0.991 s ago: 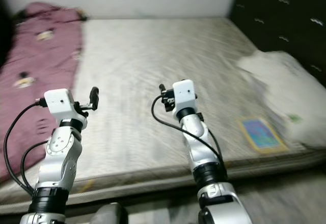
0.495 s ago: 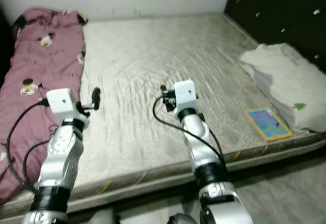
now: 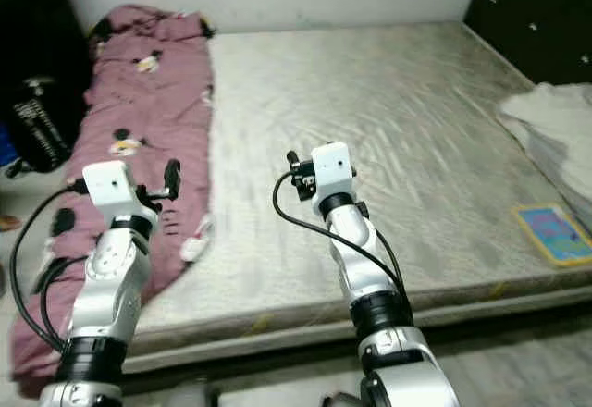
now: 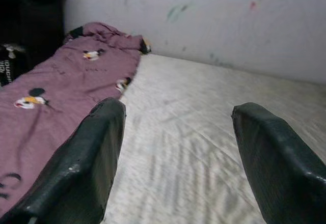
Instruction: Clean up the room
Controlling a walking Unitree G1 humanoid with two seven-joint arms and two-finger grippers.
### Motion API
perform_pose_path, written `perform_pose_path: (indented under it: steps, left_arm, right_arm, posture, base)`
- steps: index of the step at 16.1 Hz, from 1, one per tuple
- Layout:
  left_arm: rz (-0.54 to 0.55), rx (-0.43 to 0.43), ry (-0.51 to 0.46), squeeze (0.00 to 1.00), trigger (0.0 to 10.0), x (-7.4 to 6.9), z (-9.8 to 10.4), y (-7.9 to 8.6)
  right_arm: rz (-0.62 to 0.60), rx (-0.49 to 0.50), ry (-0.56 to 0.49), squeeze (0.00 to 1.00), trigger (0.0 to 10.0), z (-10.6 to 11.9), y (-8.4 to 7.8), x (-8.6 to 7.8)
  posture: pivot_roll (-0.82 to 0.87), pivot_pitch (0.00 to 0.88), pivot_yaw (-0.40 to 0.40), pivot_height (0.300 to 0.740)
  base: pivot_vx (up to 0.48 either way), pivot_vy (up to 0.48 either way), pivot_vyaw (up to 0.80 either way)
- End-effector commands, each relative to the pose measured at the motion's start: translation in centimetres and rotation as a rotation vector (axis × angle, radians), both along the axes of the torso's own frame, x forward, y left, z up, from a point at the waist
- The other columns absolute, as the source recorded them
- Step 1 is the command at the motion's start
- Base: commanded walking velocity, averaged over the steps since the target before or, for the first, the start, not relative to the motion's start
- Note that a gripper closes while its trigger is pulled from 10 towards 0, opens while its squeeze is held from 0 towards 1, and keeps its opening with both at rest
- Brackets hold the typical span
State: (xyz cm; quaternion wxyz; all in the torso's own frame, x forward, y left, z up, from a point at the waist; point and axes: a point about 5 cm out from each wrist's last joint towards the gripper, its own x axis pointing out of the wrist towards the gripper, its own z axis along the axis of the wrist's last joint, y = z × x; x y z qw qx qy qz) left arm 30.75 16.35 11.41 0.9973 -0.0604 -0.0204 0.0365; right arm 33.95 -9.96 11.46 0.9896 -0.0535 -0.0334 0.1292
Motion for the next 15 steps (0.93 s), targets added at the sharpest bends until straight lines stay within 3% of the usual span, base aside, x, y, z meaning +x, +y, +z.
perform_pose_path:
  steps: [1, 13, 15]
  left_arm:
    - [0.016, 0.005, 0.005, 0.0, 10.0, -0.09, -0.04, 0.71]
    - [0.028, 0.006, -0.008, 0.0, 10.0, -0.05, 0.14, 0.82]
    - [0.04, 0.021, -0.018, 0.0, 10.0, -0.1, 0.32, 0.97]
  right_arm:
    - [0.025, 0.008, -0.012, 0.0, 10.0, 0.49, 0.94, 0.14]
    - [0.03, 0.004, -0.012, 0.0, 10.0, 0.5, 1.05, 0.35]
    - [0.029, 0.005, -0.013, 0.0, 10.0, 0.5, 1.1, 0.37]
  posture:
    - [0.05, 0.0, -0.015, 0.74]
    - [0.06, 0.0, -0.015, 0.74]
    - [0.06, 0.0, -0.015, 0.74]
  base:
    - [0.0, 0.48, 0.0]
    - [0.0, 0.48, 0.0]
    - [0.0, 0.124, 0.0]
